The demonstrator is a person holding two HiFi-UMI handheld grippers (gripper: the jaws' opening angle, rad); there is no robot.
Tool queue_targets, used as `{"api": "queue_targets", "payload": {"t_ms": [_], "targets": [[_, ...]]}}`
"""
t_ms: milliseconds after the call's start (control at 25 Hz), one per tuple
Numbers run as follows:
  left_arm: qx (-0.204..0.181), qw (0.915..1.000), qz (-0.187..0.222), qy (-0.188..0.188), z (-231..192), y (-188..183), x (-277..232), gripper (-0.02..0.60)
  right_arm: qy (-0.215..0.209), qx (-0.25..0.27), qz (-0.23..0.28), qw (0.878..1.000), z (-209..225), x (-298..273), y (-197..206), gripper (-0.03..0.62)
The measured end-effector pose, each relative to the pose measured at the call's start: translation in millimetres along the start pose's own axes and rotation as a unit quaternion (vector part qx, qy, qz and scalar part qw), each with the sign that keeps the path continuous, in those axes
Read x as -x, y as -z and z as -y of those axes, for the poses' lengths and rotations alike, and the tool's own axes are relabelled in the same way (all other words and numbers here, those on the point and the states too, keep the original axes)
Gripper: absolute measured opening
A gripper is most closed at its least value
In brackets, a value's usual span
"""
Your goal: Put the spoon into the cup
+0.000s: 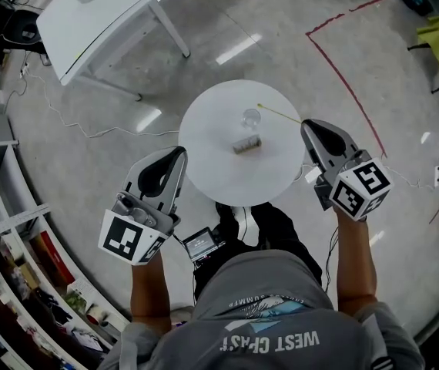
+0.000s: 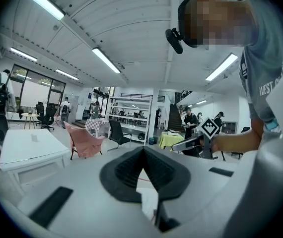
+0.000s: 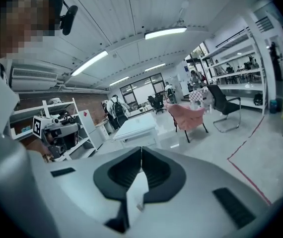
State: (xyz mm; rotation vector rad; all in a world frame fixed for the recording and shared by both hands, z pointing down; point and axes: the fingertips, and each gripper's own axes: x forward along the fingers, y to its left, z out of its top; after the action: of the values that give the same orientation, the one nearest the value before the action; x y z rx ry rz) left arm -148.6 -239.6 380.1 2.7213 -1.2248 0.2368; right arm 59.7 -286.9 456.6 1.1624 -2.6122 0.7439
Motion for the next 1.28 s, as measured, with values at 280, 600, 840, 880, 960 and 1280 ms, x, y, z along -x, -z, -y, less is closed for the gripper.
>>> {"api": "queue_targets", "payload": {"t_ms": [280, 600, 840, 880, 960, 1280], "targets": [[0.014, 0.9998, -0.012, -0.001, 0.4, 9.5, -7.5, 0.002, -0.001, -0.018, -0.028, 0.999, 12.5, -14.1, 23.0, 0.006], [0.032, 0.9991, -0.028, -0.006, -0.3, 24.6, -11.7, 0.002, -0.001, -0.039, -0.059, 0.997, 26.8, -29.1, 51.1, 0.006], [0.043, 0.9983, -0.037, -0.01, 3.0, 34.4, -10.3, 0.002, 0.001, -0.054, -0.079, 0.995, 33.8, -35.2, 72.0, 0.006], [0.044, 0.9982, -0.039, -0.011, 3.6, 36.2, -10.3, 0.002, 0.001, -0.056, -0.082, 0.995, 35.2, -36.4, 75.6, 0.006], [0.047, 0.9979, -0.042, -0.012, 4.4, 39.5, -10.8, 0.002, 0.001, -0.059, -0.087, 0.994, 37.7, -39.4, 81.7, 0.006], [0.059, 0.9967, -0.052, -0.017, 3.9, 49.9, -13.1, 0.002, 0.001, -0.072, -0.105, 0.992, 46.4, -53.2, 101.6, 0.006]]}}
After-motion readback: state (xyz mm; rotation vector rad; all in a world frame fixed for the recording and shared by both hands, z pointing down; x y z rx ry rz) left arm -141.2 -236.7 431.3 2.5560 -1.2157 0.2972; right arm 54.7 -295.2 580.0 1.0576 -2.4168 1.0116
